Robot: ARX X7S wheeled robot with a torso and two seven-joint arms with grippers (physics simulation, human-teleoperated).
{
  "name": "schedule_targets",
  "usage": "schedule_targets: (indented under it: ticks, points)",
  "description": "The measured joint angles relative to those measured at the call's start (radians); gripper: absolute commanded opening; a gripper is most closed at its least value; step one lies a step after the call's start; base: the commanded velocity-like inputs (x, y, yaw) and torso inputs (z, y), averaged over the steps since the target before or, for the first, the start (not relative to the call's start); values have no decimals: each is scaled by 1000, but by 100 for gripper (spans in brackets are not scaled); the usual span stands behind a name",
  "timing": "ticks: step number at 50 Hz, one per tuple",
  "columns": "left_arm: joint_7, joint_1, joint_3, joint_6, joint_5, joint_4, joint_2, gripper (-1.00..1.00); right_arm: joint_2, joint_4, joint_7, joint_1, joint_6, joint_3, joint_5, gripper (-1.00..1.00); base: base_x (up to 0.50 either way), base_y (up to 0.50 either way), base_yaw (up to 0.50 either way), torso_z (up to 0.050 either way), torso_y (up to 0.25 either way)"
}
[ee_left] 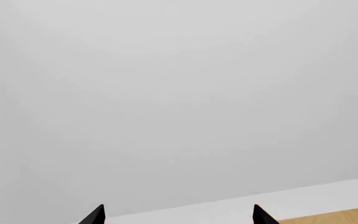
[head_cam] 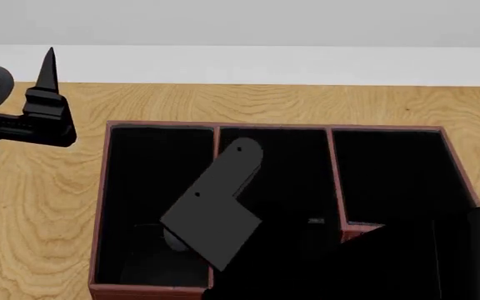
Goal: Pick up the white mug and place it to the right of the caddy.
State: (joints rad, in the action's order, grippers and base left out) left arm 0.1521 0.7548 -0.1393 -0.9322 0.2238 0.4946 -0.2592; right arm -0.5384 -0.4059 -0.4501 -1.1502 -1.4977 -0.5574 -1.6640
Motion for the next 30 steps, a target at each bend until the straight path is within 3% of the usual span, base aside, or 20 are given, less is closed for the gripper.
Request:
schedule_targets:
  ticks: [30]
  points:
    - [3,-21,23,5,25,29,-13,100,53,-73,-158,35,65,-173,-170,100,0,0,0,0,0]
